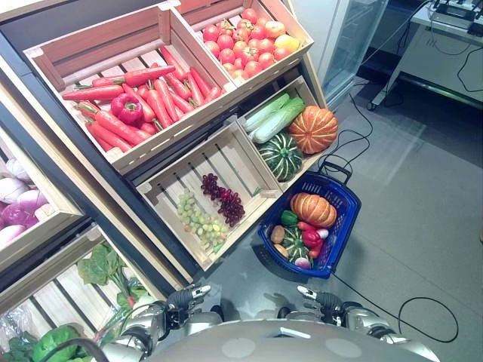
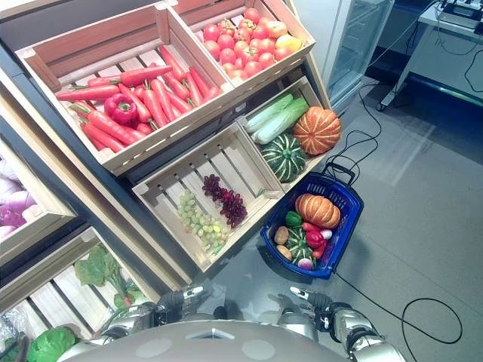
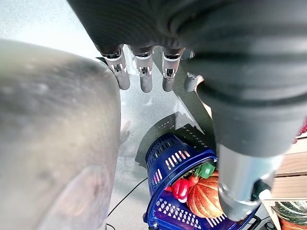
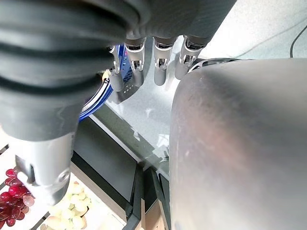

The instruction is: Pick up fruits and vegetables into the basket

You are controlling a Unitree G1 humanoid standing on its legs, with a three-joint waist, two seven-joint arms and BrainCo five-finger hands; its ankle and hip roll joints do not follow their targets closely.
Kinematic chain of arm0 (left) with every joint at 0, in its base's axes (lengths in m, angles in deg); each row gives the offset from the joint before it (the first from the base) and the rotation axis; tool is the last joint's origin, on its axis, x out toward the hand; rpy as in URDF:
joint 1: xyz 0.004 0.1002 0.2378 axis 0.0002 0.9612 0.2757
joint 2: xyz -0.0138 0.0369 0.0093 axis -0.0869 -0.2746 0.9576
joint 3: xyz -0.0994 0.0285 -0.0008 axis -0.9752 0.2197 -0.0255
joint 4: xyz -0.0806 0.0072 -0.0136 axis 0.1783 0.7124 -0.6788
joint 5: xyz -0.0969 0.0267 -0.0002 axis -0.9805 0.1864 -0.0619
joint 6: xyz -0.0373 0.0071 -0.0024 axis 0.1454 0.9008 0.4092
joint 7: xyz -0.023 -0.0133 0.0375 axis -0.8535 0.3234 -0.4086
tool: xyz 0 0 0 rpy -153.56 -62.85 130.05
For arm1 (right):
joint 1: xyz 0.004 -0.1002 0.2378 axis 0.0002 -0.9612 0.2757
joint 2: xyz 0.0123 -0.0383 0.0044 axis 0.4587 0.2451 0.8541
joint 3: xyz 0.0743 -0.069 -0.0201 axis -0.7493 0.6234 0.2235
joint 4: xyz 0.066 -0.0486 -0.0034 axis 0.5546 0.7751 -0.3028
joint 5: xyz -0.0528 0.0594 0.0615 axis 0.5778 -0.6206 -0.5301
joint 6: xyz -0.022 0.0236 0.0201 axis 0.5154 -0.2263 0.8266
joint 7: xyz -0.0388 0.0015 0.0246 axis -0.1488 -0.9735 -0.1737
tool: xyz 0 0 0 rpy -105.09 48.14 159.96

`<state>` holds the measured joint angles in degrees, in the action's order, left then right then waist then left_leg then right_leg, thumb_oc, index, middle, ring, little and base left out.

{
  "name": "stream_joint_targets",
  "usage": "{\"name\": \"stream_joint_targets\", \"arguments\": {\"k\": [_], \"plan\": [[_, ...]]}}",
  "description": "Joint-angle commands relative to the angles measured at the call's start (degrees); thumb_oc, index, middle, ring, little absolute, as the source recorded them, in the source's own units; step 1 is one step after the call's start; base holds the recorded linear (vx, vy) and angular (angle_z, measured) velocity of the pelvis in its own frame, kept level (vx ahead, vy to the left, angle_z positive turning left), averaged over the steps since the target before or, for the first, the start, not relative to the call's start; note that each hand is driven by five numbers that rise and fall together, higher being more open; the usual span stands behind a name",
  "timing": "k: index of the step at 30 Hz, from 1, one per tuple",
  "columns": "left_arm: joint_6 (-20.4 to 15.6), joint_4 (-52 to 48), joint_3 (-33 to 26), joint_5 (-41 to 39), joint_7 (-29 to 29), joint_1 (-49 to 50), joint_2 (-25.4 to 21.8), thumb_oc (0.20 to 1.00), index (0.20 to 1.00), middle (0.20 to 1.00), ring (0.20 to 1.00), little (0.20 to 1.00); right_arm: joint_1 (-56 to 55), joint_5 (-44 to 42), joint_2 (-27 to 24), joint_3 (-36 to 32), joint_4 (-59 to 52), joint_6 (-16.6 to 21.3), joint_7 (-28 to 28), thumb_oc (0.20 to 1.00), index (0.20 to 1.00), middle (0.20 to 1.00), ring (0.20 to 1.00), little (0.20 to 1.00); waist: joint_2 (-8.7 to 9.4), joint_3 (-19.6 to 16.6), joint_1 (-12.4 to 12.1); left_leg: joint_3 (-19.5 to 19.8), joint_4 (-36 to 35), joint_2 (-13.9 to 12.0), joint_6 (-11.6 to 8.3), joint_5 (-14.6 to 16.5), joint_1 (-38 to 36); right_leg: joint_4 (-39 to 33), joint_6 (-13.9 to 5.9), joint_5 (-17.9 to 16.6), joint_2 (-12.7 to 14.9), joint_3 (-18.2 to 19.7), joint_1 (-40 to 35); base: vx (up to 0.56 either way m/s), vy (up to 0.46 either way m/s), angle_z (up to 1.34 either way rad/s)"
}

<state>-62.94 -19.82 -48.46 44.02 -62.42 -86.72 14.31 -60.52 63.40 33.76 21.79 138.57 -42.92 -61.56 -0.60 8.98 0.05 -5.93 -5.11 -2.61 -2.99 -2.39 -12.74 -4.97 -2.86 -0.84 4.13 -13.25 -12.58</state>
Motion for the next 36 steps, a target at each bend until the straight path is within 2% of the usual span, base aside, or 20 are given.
{"name": "stream_joint_targets", "arguments": {"k": [1,5,9,14,17,18,20,21,24,25,28,30,33,36], "plan": [[-1.69,3.44,2.29,0.75,-0.39,-3.95,2.52,1.000,1.000,1.000,1.000,1.000,3.37,-0.01,0.96,2.11,2.73,-0.54,2.08,1.000,1.000,1.000,1.000,1.000,0.75,1.93,-0.52,-2.56,2.37,4.83,4.13,8.14,-0.52,5.30,-1.52,5.06,-0.14,0.65,1.08,0.00,0.000,0.00],[-1.75,3.31,2.32,0.13,-0.84,-3.99,2.44,1.000,1.000,1.000,1.000,1.000,3.41,0.03,0.82,2.06,2.73,-0.23,2.28,1.000,1.000,1.000,1.000,1.000,0.71,2.05,-0.48,-2.53,2.42,4.83,4.21,8.17,-0.52,5.43,-1.50,5.08,-0.16,0.70,1.16,0.00,0.000,0.00],[-3.80,2.94,2.36,1.05,-0.98,-3.94,2.48,1.000,1.000,1.000,1.000,1.000,3.35,-0.21,0.81,2.05,2.36,1.23,2.04,1.000,1.000,1.000,1.000,1.000,0.75,2.13,-0.40,-2.54,2.33,4.83,4.18,8.17,-0.69,5.40,-1.47,5.07,-0.22,0.82,1.03,0.00,0.000,0.00],[-9.62,1.76,3.56,3.61,0.67,-4.28,2.24,1.000,1.000,1.000,1.000,1.000,3.40,-1.78,0.57,2.20,1.35,3.90,1.23,1.000,1.000,1.000,1.000,1.000,0.76,2.51,-0.14,-2.56,2.56,4.75,4.14,8.23,-0.52,5.71,-1.51,5.11,-0.24,1.02,1.34,0.00,0.000,0.00],[-15.90,0.11,4.24,4.96,6.88,-4.72,1.72,1.000,1.000,1.000,1.000,1.000,3.46,-4.80,0.39,2.06,0.30,5.96,1.32,1.000,1.000,1.000,1.000,1.000,0.62,2.97,0.14,-2.55,2.67,4.68,4.04,8.13,-0.35,5.98,-1.61,4.98,-0.28,1.21,1.74,0.00,0.000,0.00],[-16.33,-0.14,4.22,4.94,7.40,-4.78,1.63,1.000,1.000,1.000,1.000,1.000,3.44,-5.07,0.37,2.03,0.18,6.19,1.31,1.000,1.000,1.000,1.000,1.000,0.60,3.03,0.18,-2.54,2.68,4.67,4.02,8.13,-0.35,6.00,-1.62,4.97,-0.28,1.25,1.75,0.00,0.000,0.00],[-21.57,-3.86,3.28,3.97,12.34,-5.26,0.53,1.000,1.000,1.000,1.000,1.000,3.05,-8.46,-0.09,1.24,-1.97,8.99,1.18,1.000,1.000,1.000,1.000,1.000,0.48,3.46,0.65,-2.60,2.78,4.55,3.82,8.08,-0.25,6.22,-1.79,4.92,-0.26,1.52,1.99,0.00,0.000,0.00],[-21.57,-3.86,3.28,3.97,12.35,-5.26,0.53,1.000,1.000,1.000,1.000,1.000,3.05,-8.46,-0.09,1.24,-1.97,8.99,1.17,1.000,1.000,1.000,1.000,1.000,0.48,3.46,0.65,-2.60,2.79,4.55,3.82,8.08,-0.25,6.22,-1.79,4.92,-0.26,1.52,1.99,0.00,0.000,0.00],[-23.84,-12.18,1.12,4.67,16.51,-5.26,-1.96,1.000,1.000,1.000,1.000,1.000,1.32,-11.65,-0.95,-0.48,-8.02,11.01,0.05,1.000,1.000,1.000,1.000,1.000,0.15,4.01,1.22,-2.54,3.04,4.28,3.71,8.00,0.10,6.62,-1.81,4.92,-0.20,1.89,2.49,0.04,-0.013,0.00],[-27.81,-13.44,0.80,5.87,17.34,-4.85,-2.48,1.000,1.000,1.000,1.000,1.000,0.45,-12.88,-0.98,-1.45,-9.97,12.43,-0.04,1.000,1.000,1.000,1.000,1.000,0.16,4.11,1.35,-2.65,3.27,4.11,3.81,8.01,0.47,6.91,-1.75,5.00,-0.12,2.01,2.94,0.05,-0.040,0.00],[-36.11,-20.22,2.12,8.31,19.72,-2.71,-4.54,1.000,1.000,1.000,1.000,1.000,-0.98,-17.13,-1.25,-2.72,-13.66,16.79,0.48,1.000,1.000,1.000,1.000,1.000,0.00,5.08,1.14,-2.43,3.95,3.83,3.94,7.90,1.58,7.82,-1.40,5.17,0.00,1.61,4.04,0.04,-0.065,0.00],[-38.63,-26.00,2.75,11.12,24.40,-1.55,-5.74,1.000,1.000,1.000,1.000,1.000,-1.74,-18.38,-1.18,-2.64,-18.50,17.72,-0.95,1.000,1.000,1.000,1.000,1.000,-0.22,6.03,1.26,-2.37,4.80,3.71,3.98,7.99,2.51,8.91,-1.13,5.48,0.08,1.47,5.17,0.01,-0.049,0.00],[-40.32,-33.86,2.75,13.73,29.04,-0.75,-7.82,1.000,1.000,1.000,1.000,1.000,-2.89,-19.88,-1.50,-2.48,-26.71,18.23,-3.42,1.000,1.000,1.000,1.000,1.000,-0.79,7.57,1.68,-1.98,6.13,3.72,4.00,8.02,4.31,11.06,-0.63,6.14,0.21,1.33,7.46,0.00,-0.010,-0.01],[-42.07,-40.46,2.24,21.32,37.99,-1.16,-10.60,1.000,1.000,1.000,1.000,1.000,-3.64,-20.55,-2.19,-2.41,-35.50,19.24,-6.27,1.000,1.000,1.000,1.000,1.000,-1.82,9.93,2.63,-1.72,8.02,3.80,3.77,7.70,7.59,14.58,0.03,7.14,0.50,1.41,11.63,-0.08,0.015,-0.03]]}}
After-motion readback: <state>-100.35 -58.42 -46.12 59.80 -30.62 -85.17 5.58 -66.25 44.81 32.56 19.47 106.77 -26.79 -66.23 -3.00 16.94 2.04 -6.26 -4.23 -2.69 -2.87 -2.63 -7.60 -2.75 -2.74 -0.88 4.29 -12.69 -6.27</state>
